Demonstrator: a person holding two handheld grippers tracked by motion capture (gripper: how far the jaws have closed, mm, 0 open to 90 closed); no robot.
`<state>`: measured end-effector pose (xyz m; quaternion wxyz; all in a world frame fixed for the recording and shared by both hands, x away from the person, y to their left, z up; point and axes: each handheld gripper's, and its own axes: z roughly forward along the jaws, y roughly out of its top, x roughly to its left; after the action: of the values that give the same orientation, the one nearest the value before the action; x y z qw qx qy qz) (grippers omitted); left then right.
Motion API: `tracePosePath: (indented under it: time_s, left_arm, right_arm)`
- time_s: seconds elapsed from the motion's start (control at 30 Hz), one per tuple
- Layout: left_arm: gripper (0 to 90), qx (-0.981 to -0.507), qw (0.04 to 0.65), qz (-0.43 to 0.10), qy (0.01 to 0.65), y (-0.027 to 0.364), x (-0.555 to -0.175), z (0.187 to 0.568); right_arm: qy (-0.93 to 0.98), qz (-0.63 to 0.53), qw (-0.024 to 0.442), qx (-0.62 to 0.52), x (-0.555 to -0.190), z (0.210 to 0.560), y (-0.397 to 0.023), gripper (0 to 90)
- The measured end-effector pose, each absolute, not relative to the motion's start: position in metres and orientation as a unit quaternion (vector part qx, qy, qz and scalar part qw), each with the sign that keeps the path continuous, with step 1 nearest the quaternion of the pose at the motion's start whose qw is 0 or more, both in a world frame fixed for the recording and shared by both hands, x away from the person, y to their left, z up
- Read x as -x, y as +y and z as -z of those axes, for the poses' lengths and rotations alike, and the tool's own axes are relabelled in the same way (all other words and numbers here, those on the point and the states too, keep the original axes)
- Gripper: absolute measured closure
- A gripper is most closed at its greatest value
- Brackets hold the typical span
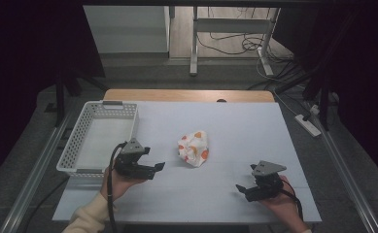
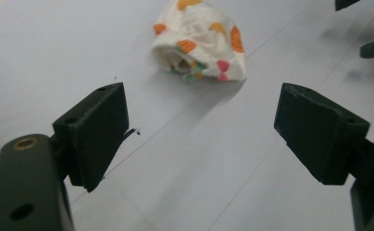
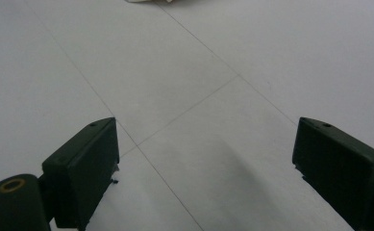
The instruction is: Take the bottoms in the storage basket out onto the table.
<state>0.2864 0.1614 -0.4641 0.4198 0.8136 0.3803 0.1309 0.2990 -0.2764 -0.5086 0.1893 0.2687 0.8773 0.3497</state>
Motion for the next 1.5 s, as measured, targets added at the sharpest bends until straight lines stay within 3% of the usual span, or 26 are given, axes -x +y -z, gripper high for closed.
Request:
tracePosePath:
  time_s: [0.73,1.5]
  left_arm:
    - [18.7,-0.772,0.43,-0.149,0.443,0.237,-0.238,0.471]
    - [18.7,-0.77,0.435,-0.148,0.442,0.238,-0.239,0.47]
  right_arm:
    - [0.871,-0.358,0.194,-0.274,-0.3,0.506,-0.28,9.0]
    - [0.872,-0.357,0.196,-0.273,-0.3,0.506,-0.279,9.0]
